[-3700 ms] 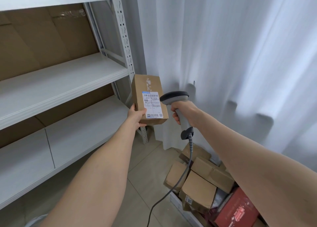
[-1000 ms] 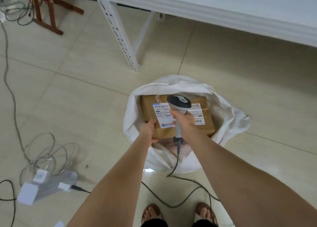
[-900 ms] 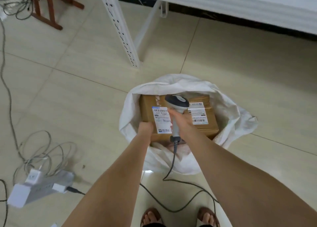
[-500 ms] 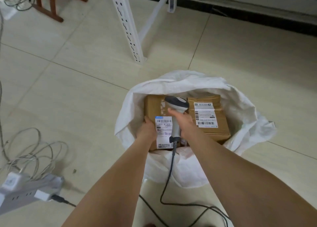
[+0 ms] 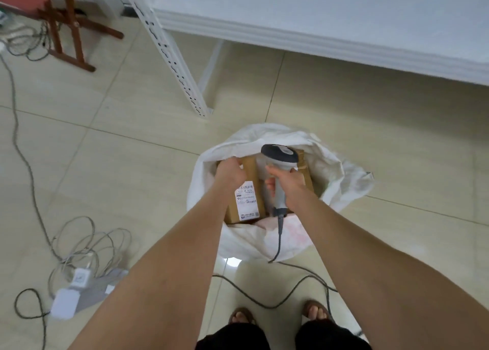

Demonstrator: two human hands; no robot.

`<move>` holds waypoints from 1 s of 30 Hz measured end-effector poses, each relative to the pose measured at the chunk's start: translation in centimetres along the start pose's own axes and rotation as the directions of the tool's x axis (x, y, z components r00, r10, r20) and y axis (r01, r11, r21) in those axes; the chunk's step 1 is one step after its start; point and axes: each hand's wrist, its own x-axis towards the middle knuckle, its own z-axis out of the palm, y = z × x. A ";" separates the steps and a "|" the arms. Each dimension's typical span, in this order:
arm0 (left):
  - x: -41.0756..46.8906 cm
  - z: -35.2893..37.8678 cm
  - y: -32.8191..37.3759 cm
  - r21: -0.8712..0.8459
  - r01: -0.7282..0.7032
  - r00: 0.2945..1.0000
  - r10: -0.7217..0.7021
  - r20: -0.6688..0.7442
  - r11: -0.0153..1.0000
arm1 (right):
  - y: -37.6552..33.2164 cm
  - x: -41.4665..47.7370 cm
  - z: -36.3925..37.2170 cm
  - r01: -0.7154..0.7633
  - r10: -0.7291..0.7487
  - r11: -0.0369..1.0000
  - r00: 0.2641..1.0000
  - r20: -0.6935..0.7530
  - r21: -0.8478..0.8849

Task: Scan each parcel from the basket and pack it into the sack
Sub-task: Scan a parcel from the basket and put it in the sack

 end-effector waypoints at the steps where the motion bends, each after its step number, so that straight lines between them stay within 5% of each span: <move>1: -1.2 -1.2 1.4 0.012 -0.004 1.000 0.004 0.006 1.000 | -1.1 -1.8 -0.8 0.000 0.000 1.000 1.000 -0.017 0.011; 16: -23.8 -16.8 28.8 0.105 -0.394 0.912 0.374 0.171 0.913 | -16.9 -31.5 -16.5 0.204 -0.103 0.917 0.951 -0.291 0.342; 30: -49.1 -16.3 40.3 0.230 -0.830 0.557 0.744 0.369 0.507 | -12.2 -56.4 -28.0 0.514 -0.089 0.638 0.789 -0.608 0.573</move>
